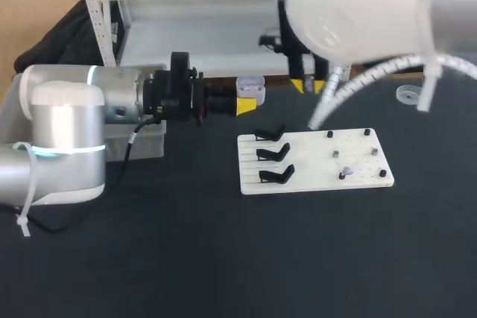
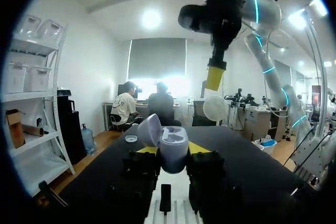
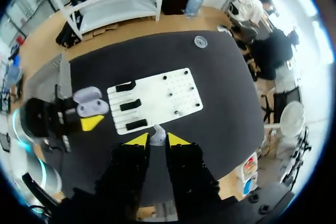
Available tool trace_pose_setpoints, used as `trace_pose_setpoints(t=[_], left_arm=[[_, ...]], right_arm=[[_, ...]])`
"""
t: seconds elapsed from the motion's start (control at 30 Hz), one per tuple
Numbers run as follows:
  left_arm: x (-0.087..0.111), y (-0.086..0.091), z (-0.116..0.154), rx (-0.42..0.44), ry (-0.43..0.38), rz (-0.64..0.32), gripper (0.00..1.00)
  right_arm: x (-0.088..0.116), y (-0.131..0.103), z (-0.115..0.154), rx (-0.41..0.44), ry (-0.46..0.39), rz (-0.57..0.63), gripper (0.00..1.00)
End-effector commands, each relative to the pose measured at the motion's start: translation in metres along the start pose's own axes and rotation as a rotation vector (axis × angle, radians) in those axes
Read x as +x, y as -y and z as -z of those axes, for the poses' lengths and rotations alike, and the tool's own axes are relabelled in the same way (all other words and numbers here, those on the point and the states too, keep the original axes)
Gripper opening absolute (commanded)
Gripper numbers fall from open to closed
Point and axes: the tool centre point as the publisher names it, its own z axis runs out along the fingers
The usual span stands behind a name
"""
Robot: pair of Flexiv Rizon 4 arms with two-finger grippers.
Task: Pick up each earbud case from the left stands, insert the matching earbuds, close the lid, and place the case in the box.
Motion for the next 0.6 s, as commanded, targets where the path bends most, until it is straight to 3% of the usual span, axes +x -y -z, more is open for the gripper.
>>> trace_pose_setpoints(t=[0.03,0.13,0.17,0.6], left_arm=[[0.000,0.001,0.000,-0.002,0.001,-0.001,0.00],[0.000,0.001,0.000,-0.002,0.001,-0.001,0.00],[0.000,0.001,0.000,-0.002,0.001,-0.001,0.00],[0.000,0.001,0.000,-0.002,0.001,-0.001,0.00]], right_arm=[[-0.005,-0.028,0.012,0.022,-0.051,-0.033,0.00],[-0.007,-0.049,0.014,-0.005,-0.029,0.034,0.00],[-0.007,-0.055,0.015,0.025,-0.018,0.058,0.00],[-0.007,-0.055,0.015,0.025,-0.018,0.058,0.00]])
